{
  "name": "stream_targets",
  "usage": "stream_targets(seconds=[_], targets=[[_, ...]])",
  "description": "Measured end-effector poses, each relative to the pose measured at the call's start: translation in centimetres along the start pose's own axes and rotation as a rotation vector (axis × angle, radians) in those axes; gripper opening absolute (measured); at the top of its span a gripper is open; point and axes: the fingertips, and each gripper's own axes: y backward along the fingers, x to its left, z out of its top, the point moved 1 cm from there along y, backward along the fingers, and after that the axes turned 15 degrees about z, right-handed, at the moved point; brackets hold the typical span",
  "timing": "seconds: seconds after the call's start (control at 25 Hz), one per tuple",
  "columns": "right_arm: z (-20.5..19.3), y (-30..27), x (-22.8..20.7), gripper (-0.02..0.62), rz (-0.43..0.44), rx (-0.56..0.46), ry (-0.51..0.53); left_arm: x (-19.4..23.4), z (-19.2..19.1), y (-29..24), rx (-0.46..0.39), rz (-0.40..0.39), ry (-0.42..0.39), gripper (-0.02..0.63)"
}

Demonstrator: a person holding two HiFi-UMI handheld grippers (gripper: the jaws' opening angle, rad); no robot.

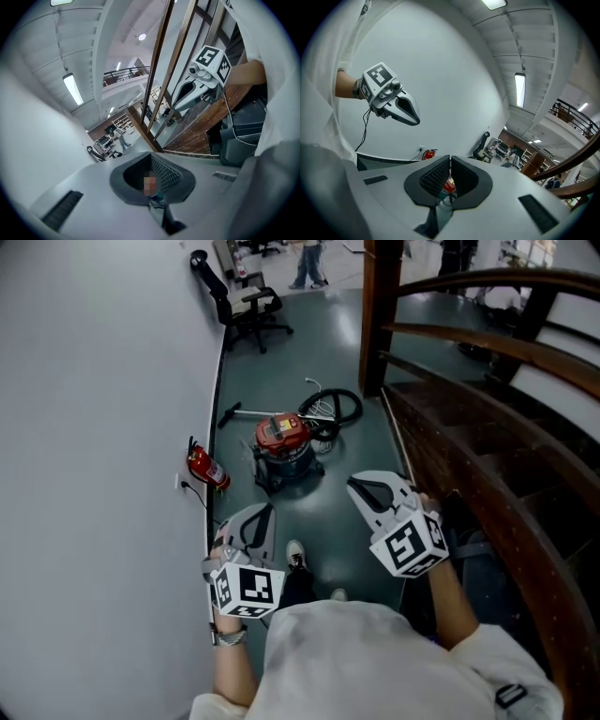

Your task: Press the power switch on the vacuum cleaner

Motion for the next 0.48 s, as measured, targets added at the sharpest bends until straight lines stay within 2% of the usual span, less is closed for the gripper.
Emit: stream_targets(seconds=[0.48], targets=[[-1.0, -3.0, -4.1, 0.031, -0.012, 0.034, 0.011, 1.6, 0.1, -5.7, -0.038, -0.020, 0.009, -0.002]])
